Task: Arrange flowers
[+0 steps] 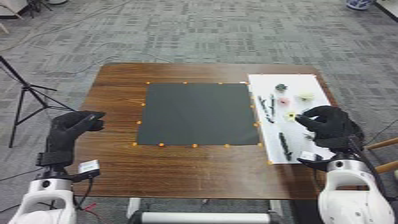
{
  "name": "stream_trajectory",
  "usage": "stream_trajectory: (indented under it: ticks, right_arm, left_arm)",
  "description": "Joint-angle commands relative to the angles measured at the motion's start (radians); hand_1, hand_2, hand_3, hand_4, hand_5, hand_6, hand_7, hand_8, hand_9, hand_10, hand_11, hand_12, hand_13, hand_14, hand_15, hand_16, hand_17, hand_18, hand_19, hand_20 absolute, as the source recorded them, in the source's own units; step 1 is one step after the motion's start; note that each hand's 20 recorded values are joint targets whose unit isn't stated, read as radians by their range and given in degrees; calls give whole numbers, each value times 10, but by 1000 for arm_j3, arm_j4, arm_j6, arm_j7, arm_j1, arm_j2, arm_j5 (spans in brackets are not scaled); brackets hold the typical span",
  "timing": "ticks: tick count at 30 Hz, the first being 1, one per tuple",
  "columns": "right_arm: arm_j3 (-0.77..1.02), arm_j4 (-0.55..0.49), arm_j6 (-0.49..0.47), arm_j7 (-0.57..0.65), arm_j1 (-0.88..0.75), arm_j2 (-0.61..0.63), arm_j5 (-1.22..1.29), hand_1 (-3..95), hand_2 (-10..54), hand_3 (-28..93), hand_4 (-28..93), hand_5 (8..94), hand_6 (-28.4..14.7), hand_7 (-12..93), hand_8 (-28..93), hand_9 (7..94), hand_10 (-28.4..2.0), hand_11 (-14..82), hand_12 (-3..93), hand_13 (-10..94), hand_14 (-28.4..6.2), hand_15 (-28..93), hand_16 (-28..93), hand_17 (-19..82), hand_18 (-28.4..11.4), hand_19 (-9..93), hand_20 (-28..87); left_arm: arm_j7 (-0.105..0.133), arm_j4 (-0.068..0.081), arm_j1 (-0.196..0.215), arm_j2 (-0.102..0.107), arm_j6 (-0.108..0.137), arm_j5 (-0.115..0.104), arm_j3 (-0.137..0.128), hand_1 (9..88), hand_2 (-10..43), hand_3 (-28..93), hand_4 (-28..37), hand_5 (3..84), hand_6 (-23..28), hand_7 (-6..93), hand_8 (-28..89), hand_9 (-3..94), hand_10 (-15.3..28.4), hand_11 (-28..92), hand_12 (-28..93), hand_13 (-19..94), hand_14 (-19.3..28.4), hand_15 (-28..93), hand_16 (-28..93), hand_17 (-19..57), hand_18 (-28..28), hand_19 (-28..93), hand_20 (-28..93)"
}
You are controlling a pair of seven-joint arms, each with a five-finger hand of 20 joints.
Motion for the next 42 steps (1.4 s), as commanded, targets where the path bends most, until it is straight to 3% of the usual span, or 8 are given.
stream_trajectory:
  ticks: [1,5,11,14,19,30,35,42]
  right_arm:
    - [-11,-15,-71,45,6,11,-152,286,-95,639,-121,613,-33,286,-56,766,-123,333,292,821,-76,577,321,546,-155,932,462]
    - [-3,-82,-378,114,0,7,-251,371,-95,649,-140,598,-27,279,-54,752,-116,319,293,805,-73,576,323,532,-150,932,452]
    - [-26,-82,-494,137,19,47,-260,408,-95,648,-157,571,-29,248,-50,734,-122,295,292,801,-69,569,320,526,-148,932,433]
    - [-73,-54,-567,152,81,117,-268,395,-95,650,-157,567,-31,233,-48,734,-122,294,292,801,-70,570,320,526,-148,932,432]
    - [-137,-31,-668,143,147,190,-285,382,-95,650,-159,564,-33,217,-43,739,-124,292,291,802,-72,570,319,526,-148,932,431]
    - [-261,3,-698,183,190,241,-317,419,-95,649,-173,560,-31,237,-30,780,-125,295,286,838,-54,565,317,560,-137,932,463]
    - [-226,-19,-696,189,156,236,-258,536,-95,583,-182,497,-17,383,-65,815,-108,257,481,859,-39,579,331,585,-123,932,496]
    - [-124,-113,-634,152,123,203,-125,510,-95,610,-175,480,-15,412,-82,797,-111,322,485,863,-38,586,331,592,-121,932,507]
  left_arm:
    - [5,-9,7,-11,11,-12,13,313,-8,668,-154,618,26,238,-77,618,148,340,191,478,181,586,35,89,178,530,524]
    - [-12,-23,32,-9,-1,51,-8,313,-8,668,-154,617,26,239,-77,618,147,338,190,476,181,583,37,87,178,530,524]
    - [-12,-32,41,1,14,12,-28,315,-8,667,-155,617,25,238,-78,618,147,336,189,483,182,587,39,82,180,551,541]
    - [-37,-42,53,0,41,34,-32,315,-8,666,-155,618,25,238,-78,618,147,336,189,482,183,591,39,82,180,558,550]
    - [-51,-64,86,-6,62,40,-50,313,-11,666,-153,617,26,239,-78,620,148,337,190,485,187,595,38,82,186,573,567]
    - [-49,-58,75,-2,38,26,-51,312,-9,663,-152,616,27,237,-77,619,149,339,190,486,186,597,36,83,186,570,575]
    - [-50,-63,90,-15,38,29,-56,313,-10,664,-152,616,28,236,-77,619,149,340,190,485,187,597,36,84,186,569,575]
    - [-47,-65,92,-16,38,22,-56,313,-8,662,-153,616,27,235,-77,619,150,340,190,487,186,596,35,84,185,568,576]
